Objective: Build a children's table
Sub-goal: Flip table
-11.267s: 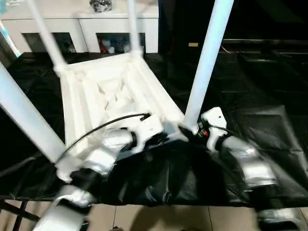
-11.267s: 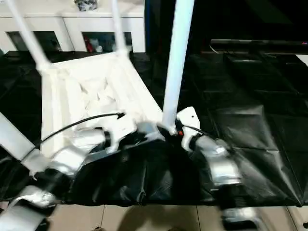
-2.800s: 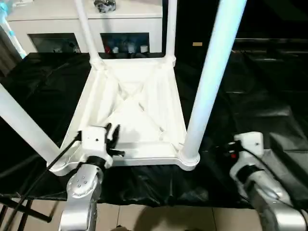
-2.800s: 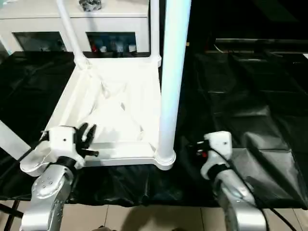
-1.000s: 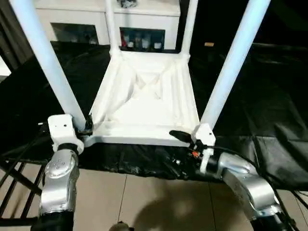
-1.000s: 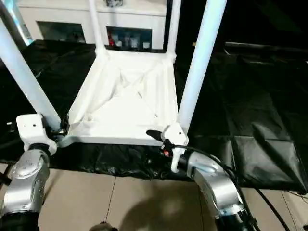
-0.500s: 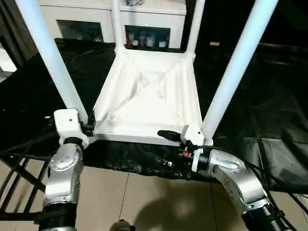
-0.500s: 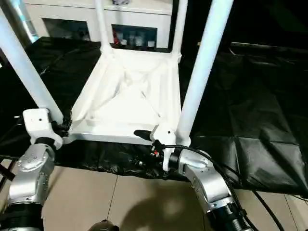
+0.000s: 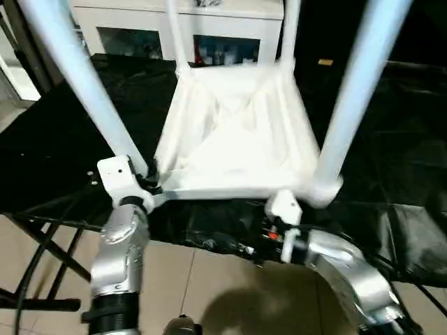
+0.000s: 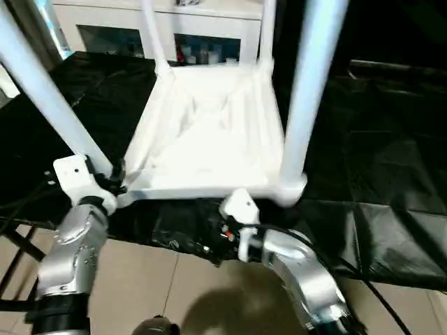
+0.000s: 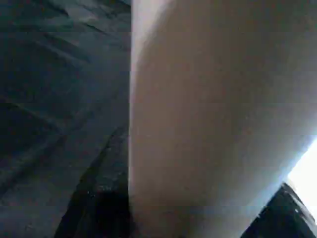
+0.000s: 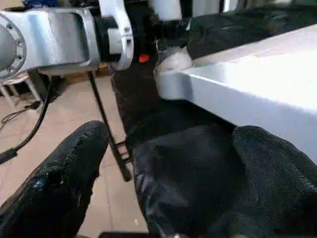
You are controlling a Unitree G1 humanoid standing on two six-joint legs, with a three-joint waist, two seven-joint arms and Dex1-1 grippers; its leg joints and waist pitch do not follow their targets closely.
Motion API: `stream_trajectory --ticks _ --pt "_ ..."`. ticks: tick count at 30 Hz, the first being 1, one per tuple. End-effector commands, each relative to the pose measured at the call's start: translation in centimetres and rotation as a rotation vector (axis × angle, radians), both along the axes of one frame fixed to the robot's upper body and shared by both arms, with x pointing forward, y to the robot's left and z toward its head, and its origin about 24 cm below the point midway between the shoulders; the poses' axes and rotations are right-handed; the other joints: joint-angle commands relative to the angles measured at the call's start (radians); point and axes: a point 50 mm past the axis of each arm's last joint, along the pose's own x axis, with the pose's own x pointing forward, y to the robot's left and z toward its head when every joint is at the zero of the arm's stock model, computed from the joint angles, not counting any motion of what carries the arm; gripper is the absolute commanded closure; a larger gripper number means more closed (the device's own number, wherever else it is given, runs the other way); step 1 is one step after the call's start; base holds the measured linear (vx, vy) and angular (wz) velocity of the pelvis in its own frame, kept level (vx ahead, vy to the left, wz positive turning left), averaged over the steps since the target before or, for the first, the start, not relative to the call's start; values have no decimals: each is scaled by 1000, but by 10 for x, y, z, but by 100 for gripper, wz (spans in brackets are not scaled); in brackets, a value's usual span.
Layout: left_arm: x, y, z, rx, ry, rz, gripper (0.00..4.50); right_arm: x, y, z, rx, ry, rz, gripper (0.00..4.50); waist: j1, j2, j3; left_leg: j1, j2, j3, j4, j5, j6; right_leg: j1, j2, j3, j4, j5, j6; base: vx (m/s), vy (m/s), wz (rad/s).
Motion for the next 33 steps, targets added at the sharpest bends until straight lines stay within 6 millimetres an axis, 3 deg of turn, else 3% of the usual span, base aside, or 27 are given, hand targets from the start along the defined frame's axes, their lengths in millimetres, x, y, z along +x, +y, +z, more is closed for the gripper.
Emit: stream_trajectory --ticks 1,6,7,9,10,11,12,15,17,18,24,27,28,33 --pt "6 -10 13 -110 -58 -25 239 -1 -5 6 12 -8 -20 0 1 -6 -57 30 61 -26 -80 -131 17 16 -84 39 -68 277 -142 0 0 0" --pt "7 -16 18 -194 -49 -39 239 5 -16 -5 -15 61 -159 0 -12 -3 -56 27 57 -27 -83 -123 4 17 -82 37 -70 256 -156 0 0 0" --pt "7 -20 20 -204 -52 -62 239 15 -18 -11 -6 101 -272 0 -12 -2 -56 27 55 -26 -82 -123 6 16 -81 37 -72 252 -156 0 0 0" --pt "7 -25 23 -217 -54 -84 239 28 -19 -18 30 176 -413 0 -18 -1 -60 25 51 -25 -80 -90 2 16 -82 37 -67 253 -179 0 0 0" --pt "7 -26 23 -220 -54 -83 239 30 -19 -19 43 187 -441 0 -17 -4 -63 26 52 -24 -80 -76 3 16 -81 36 -66 265 -179 0 0 0" --pt "7 -26 23 -224 -54 -82 239 33 -18 -18 69 197 -463 0 -14 0 -67 28 52 -22 -74 -50 9 12 -77 36 -62 309 -175 0 0 0" --pt "6 -27 24 -232 -54 -81 239 35 -16 -17 109 214 -480 0 -10 0 -69 25 53 -22 -70 -19 16 12 -76 36 -57 367 -167 0 0 0" --pt "5 -30 26 -244 -49 -93 239 39 -8 -12 243 248 -471 0 -6 -1 -72 21 54 -22 -67 5 34 12 -77 31 -50 429 -160 0 0 0" --pt "4 -30 26 -242 -48 -100 239 40 -3 -7 329 252 -442 0 -7 1 -70 20 54 -21 -69 -18 38 10 -78 30 -51 416 -154 0 0 0" --pt "4 -30 26 -243 -46 -100 239 41 -2 -5 368 259 -433 0 -5 9 -70 20 56 -23 -71 -31 31 9 -78 29 -52 397 -147 0 0 0" --pt "3 -30 25 -237 -35 -113 239 50 0 -6 460 288 -453 0 -8 8 -70 21 54 -23 -74 -41 -5 10 -78 28 -53 395 -148 0 0 0" --pt "3 -29 26 -234 -33 -119 239 63 -2 -13 437 333 -554 0 -7 11 -71 23 54 -22 -75 -46 -26 9 -78 28 -54 377 -150 0 0 0" --pt "4 -29 26 -234 -31 -121 239 68 -2 -15 445 353 -582 0 -4 19 -73 23 54 -23 -75 -45 -33 9 -80 28 -52 377 -151 0 0 0" --pt "4 -30 27 -233 -30 -139 239 80 -1 -11 584 401 -619 0 -5 19 -74 22 54 -21 -74 -51 -29 10 -80 28 -52 394 -146 0 0 0"
